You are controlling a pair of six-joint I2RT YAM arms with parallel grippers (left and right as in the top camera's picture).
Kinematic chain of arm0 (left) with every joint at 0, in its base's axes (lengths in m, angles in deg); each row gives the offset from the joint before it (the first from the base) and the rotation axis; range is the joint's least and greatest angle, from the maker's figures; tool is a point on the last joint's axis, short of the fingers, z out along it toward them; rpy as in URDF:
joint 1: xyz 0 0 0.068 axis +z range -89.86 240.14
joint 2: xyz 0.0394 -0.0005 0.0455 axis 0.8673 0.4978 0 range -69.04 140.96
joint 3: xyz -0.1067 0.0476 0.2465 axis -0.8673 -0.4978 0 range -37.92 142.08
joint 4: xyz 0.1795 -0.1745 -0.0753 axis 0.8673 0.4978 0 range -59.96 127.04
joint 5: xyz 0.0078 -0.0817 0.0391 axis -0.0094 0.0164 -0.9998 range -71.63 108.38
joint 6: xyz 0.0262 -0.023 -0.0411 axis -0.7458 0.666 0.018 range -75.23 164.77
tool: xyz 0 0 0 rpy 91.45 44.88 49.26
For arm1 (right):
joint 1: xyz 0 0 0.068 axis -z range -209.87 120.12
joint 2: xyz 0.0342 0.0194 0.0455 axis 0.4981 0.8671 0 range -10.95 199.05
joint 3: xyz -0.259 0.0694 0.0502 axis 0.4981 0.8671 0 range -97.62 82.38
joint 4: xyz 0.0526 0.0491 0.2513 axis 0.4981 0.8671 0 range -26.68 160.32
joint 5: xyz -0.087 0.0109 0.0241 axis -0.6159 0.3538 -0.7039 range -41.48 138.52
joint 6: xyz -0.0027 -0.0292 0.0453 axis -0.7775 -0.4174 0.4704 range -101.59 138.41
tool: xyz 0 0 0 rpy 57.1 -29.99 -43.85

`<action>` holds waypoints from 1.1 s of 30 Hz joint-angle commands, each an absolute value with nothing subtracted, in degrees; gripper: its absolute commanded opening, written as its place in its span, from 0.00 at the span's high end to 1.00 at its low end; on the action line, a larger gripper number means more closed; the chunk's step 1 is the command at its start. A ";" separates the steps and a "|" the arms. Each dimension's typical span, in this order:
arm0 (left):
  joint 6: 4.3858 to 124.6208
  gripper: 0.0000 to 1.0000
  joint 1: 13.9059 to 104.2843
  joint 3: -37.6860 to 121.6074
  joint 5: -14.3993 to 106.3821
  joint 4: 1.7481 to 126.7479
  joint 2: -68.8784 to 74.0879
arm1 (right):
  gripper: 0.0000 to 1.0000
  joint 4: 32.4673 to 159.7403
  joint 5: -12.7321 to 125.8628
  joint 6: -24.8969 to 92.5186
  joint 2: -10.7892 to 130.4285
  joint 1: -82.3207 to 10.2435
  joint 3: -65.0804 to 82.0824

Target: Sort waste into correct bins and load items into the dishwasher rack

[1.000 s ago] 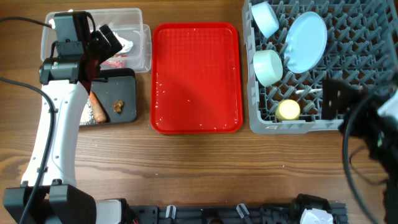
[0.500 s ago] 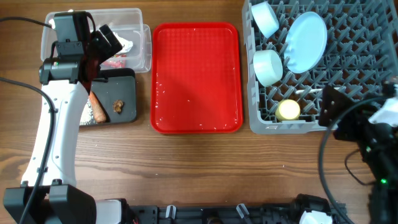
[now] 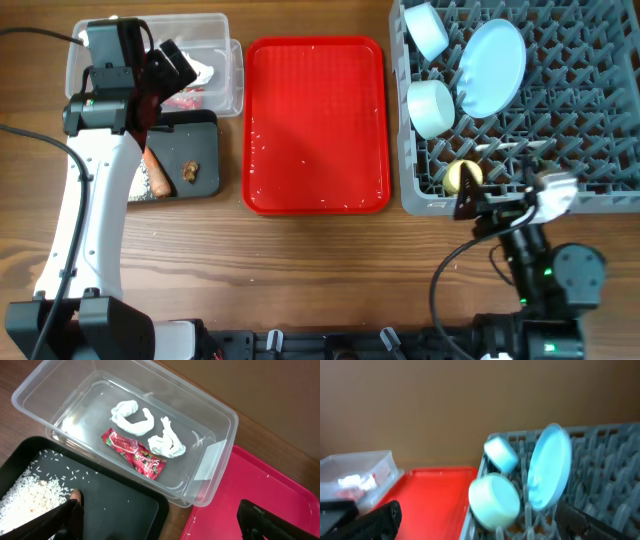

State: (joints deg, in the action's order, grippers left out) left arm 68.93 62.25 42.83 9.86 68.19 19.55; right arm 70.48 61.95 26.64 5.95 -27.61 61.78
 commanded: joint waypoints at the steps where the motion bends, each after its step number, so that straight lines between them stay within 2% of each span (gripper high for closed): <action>1: 69.24 0.00 62.52 43.10 9.93 68.06 19.55 | 0.00 65.25 59.55 25.88 0.45 -29.67 70.43; 10: 69.24 0.00 62.52 43.10 9.93 68.06 19.55 | 0.00 61.06 58.37 26.05 -10.59 -30.67 82.15; 33: 69.24 0.00 62.52 43.10 9.93 68.06 19.55 | 0.00 62.56 57.30 25.92 -10.16 -30.67 82.08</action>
State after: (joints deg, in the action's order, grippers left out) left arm 68.93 62.25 42.83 9.86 68.22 19.55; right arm 62.78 58.52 26.62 -9.85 -30.28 81.97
